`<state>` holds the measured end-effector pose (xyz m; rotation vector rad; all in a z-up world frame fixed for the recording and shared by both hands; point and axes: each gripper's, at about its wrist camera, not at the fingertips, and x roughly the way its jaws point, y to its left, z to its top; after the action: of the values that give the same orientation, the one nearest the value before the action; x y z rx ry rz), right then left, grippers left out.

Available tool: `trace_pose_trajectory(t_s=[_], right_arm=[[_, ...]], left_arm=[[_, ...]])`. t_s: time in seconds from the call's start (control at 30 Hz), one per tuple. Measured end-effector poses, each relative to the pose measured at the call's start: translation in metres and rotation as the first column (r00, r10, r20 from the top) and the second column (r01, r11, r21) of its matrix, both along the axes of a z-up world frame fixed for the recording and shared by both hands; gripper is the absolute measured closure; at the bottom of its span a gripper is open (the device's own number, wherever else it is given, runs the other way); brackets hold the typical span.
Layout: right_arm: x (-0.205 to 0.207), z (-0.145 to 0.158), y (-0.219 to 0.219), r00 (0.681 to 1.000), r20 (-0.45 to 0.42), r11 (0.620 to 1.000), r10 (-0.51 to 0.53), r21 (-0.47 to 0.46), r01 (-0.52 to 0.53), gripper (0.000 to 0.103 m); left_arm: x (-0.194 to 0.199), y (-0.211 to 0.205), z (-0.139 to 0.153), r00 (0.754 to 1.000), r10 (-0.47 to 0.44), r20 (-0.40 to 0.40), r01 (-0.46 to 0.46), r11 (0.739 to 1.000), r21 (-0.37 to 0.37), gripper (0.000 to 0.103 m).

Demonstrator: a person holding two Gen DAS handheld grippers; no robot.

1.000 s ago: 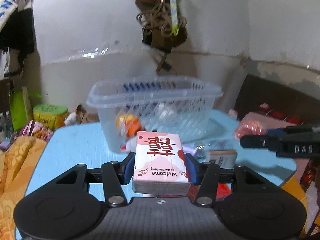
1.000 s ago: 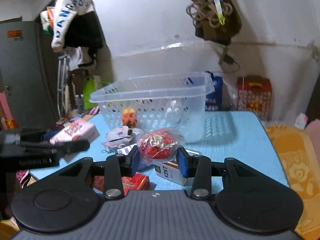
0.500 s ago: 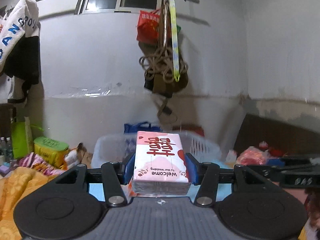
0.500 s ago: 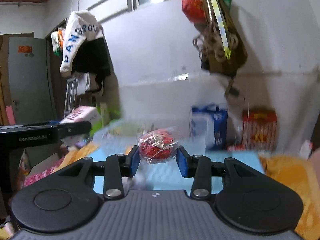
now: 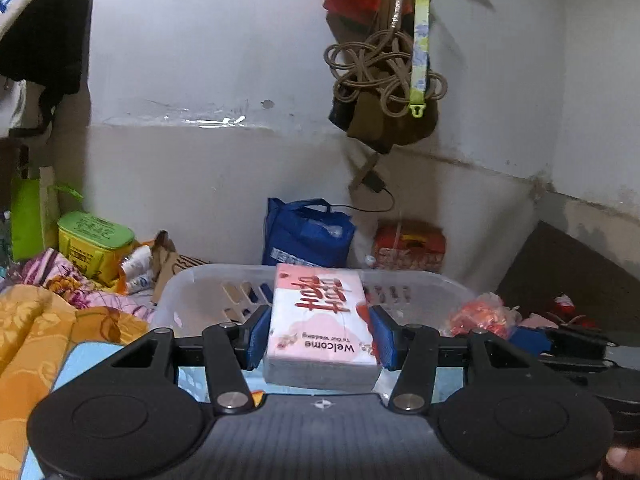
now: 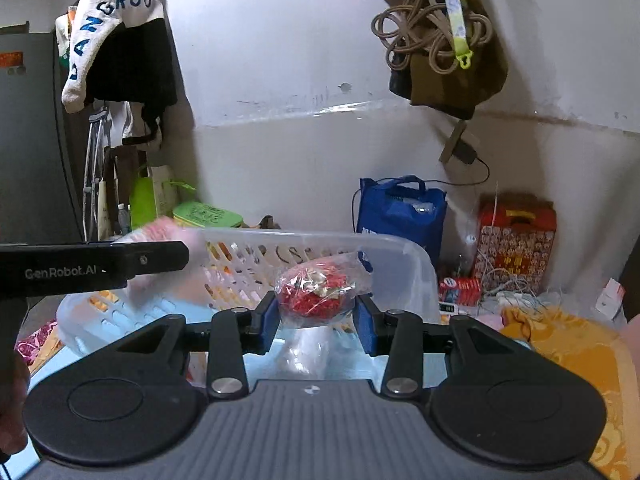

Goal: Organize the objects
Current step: 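Lift both items over the basket and release them inside, then grasp the pink tissue pack with the left gripper while the right grasps the red box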

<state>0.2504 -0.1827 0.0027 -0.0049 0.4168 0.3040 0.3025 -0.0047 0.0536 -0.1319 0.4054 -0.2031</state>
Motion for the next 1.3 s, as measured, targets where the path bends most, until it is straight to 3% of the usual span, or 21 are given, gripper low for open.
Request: trace_pose_trajectory(t_s=[0.03, 0.1, 0.17, 0.27, 0.4, 0.5, 0.57, 0.63, 0.73, 0.87, 1.03, 1.3], right_arm=[[0.000, 0.001, 0.002, 1.000, 0.015, 1.000, 0.009, -0.006, -0.009, 0.029], [-0.007, 0.006, 0.006, 0.998, 0.062, 0.999, -0.019, -0.033, 0.021, 0.000], [-0.023, 0.012, 0.005, 0.989, 0.136, 0.998, -0.049, -0.037, 0.054, 0.000], [-0.050, 0.019, -0.004, 0.991, 0.129, 0.999, -0.043, -0.007, 0.045, 0.000], [-0.098, 0.006, -0.019, 0.997, 0.039, 0.995, -0.064, 0.075, 0.061, 0.000], [-0.133, -0.026, -0.030, 0.992, -0.085, 0.981, -0.097, 0.162, 0.110, 0.000], [-0.150, -0.050, -0.028, 0.975, -0.195, 0.983, -0.110, 0.123, 0.135, 0.000], [-0.167, -0.067, -0.023, 0.963, -0.248, 0.990, -0.109, 0.063, 0.129, 0.000], [-0.184, -0.073, -0.010, 0.972, -0.203, 0.993, -0.120, -0.024, 0.118, 0.000], [-0.183, -0.065, -0.002, 0.973, -0.214, 0.996, -0.084, -0.012, 0.083, 0.000], [-0.175, -0.067, -0.007, 0.961, -0.254, 0.992, -0.112, 0.021, 0.121, 0.000], [-0.172, -0.074, -0.005, 0.950, -0.284, 0.991, -0.129, 0.008, 0.137, 0.000]], left_arm=[[0.001, 0.001, 0.000, 1.000, 0.003, -0.004, -0.003, 1.000, -0.004, 0.029], [0.002, 0.007, 0.000, 1.000, 0.012, -0.008, -0.012, 1.000, -0.020, 0.003], [-0.004, 0.013, 0.004, 0.999, 0.024, 0.022, -0.024, 1.000, -0.018, 0.000], [-0.023, 0.028, 0.005, 0.999, 0.014, 0.036, -0.013, 0.999, -0.049, 0.000], [-0.069, 0.045, -0.009, 1.000, 0.016, 0.010, -0.015, 0.998, -0.057, 0.000], [-0.100, 0.053, -0.037, 0.998, -0.021, -0.055, 0.016, 0.996, -0.090, 0.000], [-0.119, 0.053, -0.059, 0.993, -0.043, -0.112, 0.034, 0.996, -0.083, 0.000], [-0.131, 0.048, -0.077, 0.982, -0.064, -0.180, 0.059, 0.998, -0.035, 0.001], [-0.148, 0.046, -0.088, 0.971, -0.074, -0.226, 0.077, 0.997, 0.005, 0.003], [-0.154, 0.043, -0.084, 0.966, -0.101, -0.239, 0.096, 0.995, -0.031, 0.003], [-0.153, 0.018, -0.094, 0.953, -0.127, -0.274, 0.144, 0.989, 0.041, 0.003], [-0.152, 0.023, -0.103, 0.952, -0.063, -0.300, 0.090, 0.993, 0.077, 0.003]])
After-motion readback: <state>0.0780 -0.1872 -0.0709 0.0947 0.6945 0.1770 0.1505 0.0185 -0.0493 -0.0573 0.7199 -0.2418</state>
